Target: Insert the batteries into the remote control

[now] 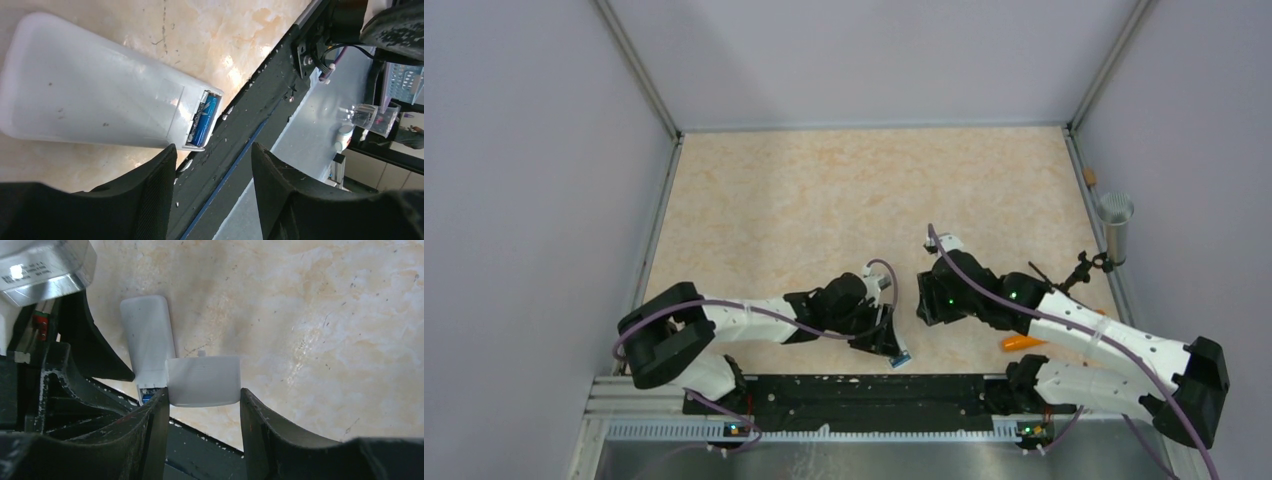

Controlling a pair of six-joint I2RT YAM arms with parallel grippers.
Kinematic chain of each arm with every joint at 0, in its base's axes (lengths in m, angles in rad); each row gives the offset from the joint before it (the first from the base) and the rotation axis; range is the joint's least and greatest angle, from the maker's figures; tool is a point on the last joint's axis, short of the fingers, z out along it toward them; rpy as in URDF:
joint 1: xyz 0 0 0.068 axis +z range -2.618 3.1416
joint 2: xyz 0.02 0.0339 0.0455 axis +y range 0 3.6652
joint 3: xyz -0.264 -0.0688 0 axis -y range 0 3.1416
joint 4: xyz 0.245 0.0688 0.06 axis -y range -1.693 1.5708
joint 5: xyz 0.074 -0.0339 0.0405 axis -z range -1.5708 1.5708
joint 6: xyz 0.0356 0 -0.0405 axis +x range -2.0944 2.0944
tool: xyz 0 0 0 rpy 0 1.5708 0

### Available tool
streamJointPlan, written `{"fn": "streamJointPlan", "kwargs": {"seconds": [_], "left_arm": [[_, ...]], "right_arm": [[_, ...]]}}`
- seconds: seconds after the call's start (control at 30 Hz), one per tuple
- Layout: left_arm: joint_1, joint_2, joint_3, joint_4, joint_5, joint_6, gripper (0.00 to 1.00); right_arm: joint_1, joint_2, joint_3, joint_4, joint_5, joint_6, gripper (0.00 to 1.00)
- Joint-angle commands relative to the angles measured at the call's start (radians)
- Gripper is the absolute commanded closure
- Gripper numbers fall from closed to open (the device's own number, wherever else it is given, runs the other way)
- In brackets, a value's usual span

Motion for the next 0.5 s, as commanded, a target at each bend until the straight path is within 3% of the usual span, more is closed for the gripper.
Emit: {"fn": "streamJointPlan", "kwargs": {"seconds": [0.0, 0.47], "left_arm": [[-0.004, -0.071, 0.018, -0.053, -0.049, 0.05, 0.42], [0.018, -0.39, -0.068, -0.298, -0.238, 0.079, 0.37]], "right_arm": [[0.035, -0.015, -0.003, -0.038, 0.036, 0.045, 0.83], [0.24, 0.082, -0.048, 0.028, 0.052, 0.047, 0.84]]}}
